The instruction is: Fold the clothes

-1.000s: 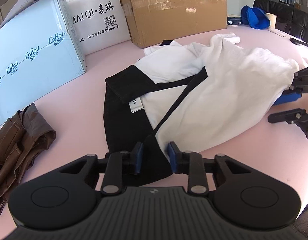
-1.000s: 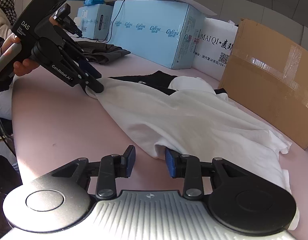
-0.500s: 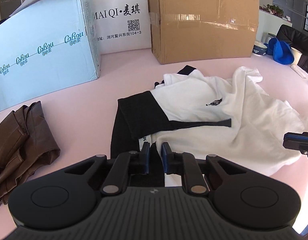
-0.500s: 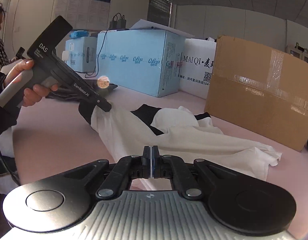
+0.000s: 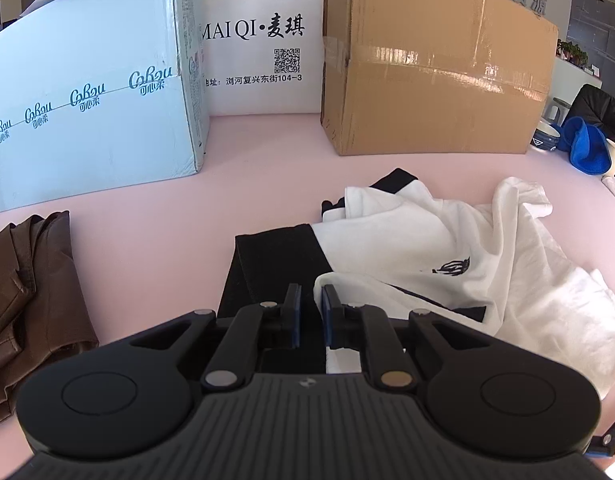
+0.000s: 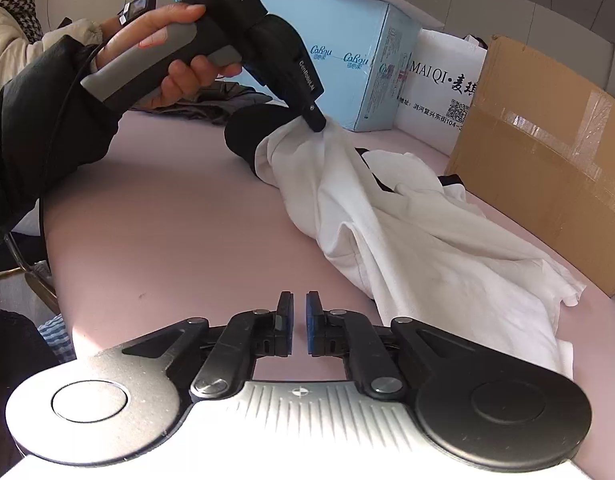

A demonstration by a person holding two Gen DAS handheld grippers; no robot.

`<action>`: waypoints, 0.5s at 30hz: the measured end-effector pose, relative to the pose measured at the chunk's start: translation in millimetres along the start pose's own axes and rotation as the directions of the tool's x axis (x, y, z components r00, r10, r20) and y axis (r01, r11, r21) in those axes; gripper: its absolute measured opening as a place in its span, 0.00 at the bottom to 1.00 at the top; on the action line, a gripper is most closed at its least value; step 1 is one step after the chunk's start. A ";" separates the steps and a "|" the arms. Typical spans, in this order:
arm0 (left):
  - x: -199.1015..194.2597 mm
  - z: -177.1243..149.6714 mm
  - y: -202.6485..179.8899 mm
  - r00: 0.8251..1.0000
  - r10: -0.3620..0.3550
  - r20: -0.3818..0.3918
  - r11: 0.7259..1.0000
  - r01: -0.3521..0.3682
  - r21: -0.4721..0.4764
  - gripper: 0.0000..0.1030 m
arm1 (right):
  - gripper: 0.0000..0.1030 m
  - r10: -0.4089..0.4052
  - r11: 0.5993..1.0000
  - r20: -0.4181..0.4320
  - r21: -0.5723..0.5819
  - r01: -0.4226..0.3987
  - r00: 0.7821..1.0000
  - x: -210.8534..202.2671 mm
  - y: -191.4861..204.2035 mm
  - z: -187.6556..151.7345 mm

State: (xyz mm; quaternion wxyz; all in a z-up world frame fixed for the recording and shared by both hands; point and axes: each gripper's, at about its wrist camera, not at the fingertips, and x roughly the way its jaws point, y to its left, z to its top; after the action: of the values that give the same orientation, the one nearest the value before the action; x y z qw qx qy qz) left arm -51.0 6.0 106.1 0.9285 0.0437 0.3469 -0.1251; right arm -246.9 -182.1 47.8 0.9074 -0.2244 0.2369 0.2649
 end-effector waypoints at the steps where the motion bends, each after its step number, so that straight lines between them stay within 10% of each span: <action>1: 0.5 1.8 -1.3 1.000 0.003 0.004 1.000 -0.003 0.004 0.09 | 0.29 -0.026 1.000 0.002 -0.016 0.026 1.000 2.7 1.3 -0.7; 15: 4.7 21.7 -13.5 0.998 -0.006 0.069 1.000 0.005 0.011 0.09 | 0.43 -0.171 0.984 -0.028 -0.052 0.170 0.985 60.9 -13.3 15.9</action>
State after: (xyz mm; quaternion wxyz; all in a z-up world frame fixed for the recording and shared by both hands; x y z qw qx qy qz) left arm -37.3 -11.7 119.5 0.9393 0.0432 0.3142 -0.1309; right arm -188.6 -160.9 30.6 0.9169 -0.2705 0.2247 0.1886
